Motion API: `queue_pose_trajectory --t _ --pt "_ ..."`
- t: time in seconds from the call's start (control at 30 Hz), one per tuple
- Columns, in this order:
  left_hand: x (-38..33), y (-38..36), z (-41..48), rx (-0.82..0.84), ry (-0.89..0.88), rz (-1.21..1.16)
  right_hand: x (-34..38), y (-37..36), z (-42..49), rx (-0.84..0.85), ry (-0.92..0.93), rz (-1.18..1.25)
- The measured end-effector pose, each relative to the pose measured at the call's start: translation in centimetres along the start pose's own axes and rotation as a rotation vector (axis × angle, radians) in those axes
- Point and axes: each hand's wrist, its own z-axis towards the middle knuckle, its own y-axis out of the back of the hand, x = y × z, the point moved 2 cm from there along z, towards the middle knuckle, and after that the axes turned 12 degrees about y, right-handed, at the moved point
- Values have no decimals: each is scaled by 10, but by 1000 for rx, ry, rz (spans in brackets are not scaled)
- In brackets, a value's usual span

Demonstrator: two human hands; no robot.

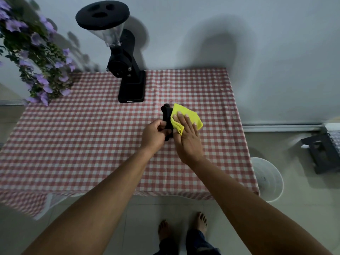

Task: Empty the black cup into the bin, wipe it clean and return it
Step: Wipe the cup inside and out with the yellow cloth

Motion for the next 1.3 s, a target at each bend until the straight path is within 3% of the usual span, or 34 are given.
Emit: queue_pose_trajectory --t 0.13,0.2,0.3,0.37,0.53,0.73,0.9,0.93,1.03,1.1,1.2,1.3 --pt "5 0 2 -13 -25 48 -20 4 1 -67 -251 107" --pt "4 1 3 -14 -27 60 -12 3 -1 -27 -203 73" --pt "1 3 7 16 -37 42 6 -3 0 4 10 20" --pt "0 6 9 20 -35 56 3 -3 7 -9 29 40" --pt "3 6 9 26 -57 88 -25 16 22 -167 -362 239" --pt "-6 5 19 12 15 50 7 6 28 -11 -52 148" --pt "-19 9 33 -39 178 55 -26 8 32 -70 -316 102" --pt "-21 10 35 -38 222 33 -24 8 29 -61 -297 73" --pt "-27 12 38 -57 280 4 -5 4 13 32 6 -45" --pt "-30 13 42 -42 312 -17 -9 2 3 78 85 -86" --pt "-36 13 40 -9 398 -72 -28 6 1 10 -59 -20" --pt "-39 15 38 49 342 13 -30 13 11 7 -166 98"
